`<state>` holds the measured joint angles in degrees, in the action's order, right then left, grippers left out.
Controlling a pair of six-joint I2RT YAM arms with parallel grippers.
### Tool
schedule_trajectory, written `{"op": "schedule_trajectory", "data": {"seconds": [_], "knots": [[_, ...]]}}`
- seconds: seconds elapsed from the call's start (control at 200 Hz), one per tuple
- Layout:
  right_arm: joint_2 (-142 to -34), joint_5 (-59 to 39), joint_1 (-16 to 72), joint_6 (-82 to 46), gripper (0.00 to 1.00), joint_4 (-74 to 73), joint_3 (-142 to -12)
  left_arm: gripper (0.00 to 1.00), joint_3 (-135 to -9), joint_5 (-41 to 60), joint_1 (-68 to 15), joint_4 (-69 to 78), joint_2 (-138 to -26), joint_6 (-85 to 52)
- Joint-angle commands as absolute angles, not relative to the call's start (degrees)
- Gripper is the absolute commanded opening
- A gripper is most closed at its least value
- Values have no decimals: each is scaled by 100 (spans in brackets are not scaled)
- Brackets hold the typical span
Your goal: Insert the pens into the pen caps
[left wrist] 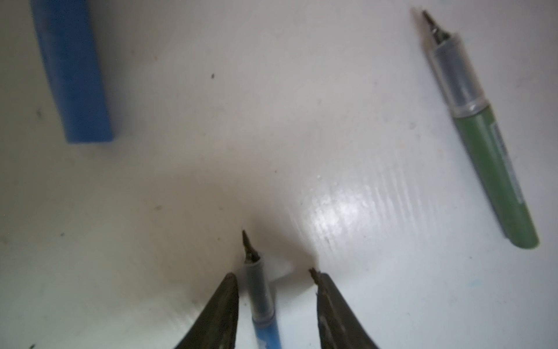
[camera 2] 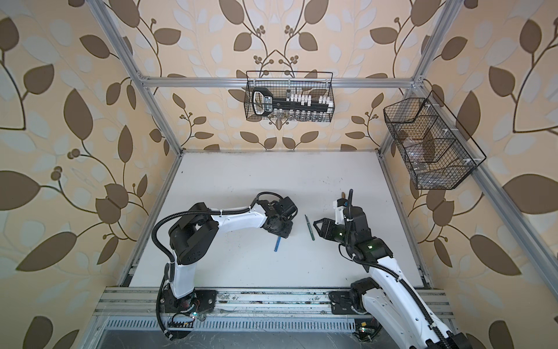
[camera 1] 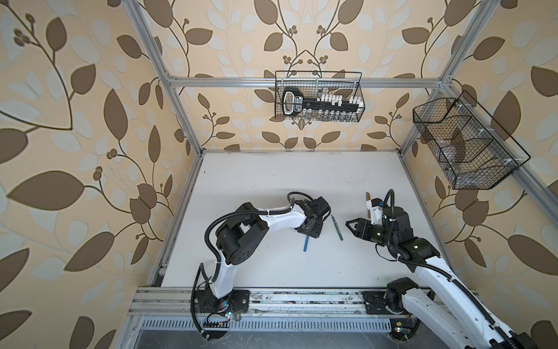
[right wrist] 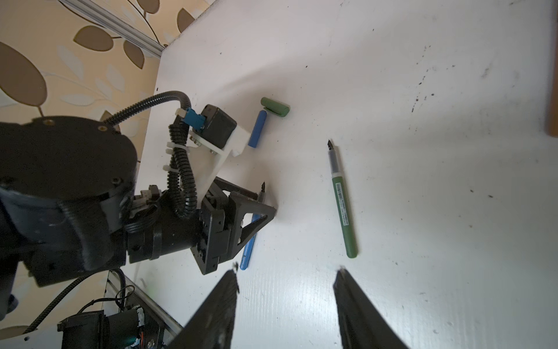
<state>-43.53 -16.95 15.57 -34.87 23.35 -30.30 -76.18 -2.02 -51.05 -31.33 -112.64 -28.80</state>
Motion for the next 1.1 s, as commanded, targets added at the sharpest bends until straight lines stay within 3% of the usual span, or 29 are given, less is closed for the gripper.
{"op": "schedule_trajectory", "data": {"seconds": [0.0, 0.215, 0.505, 0.811, 0.991, 1.096], "knots": [[-4407, -1819, 1531, -3555, 53, 2271, -2977, 44, -7436, -480, -5115, -3477, -10718, -3724], [-4528, -1942, 1530, -3639, 53, 2080, -2927, 45, -6623, -272, -5208, -2616, -10439, -4751], [-4552, -1975, 1555, -3721, 53, 1962, -2874, 42, -6978, -463, -5767, -3090, -10766, -5022], [-4421, -1916, 1681, -3828, 53, 1896, -2764, 41, -6724, -545, -5821, -3167, -10577, -5133], [-4388, -1925, 1696, -3858, 53, 1863, -2757, 32, -6775, -500, -5850, -3178, -10753, -5133], [-4383, -1915, 1720, -3869, 53, 1885, -2754, 19, -6815, -442, -5894, -3076, -10802, -5133]]}}
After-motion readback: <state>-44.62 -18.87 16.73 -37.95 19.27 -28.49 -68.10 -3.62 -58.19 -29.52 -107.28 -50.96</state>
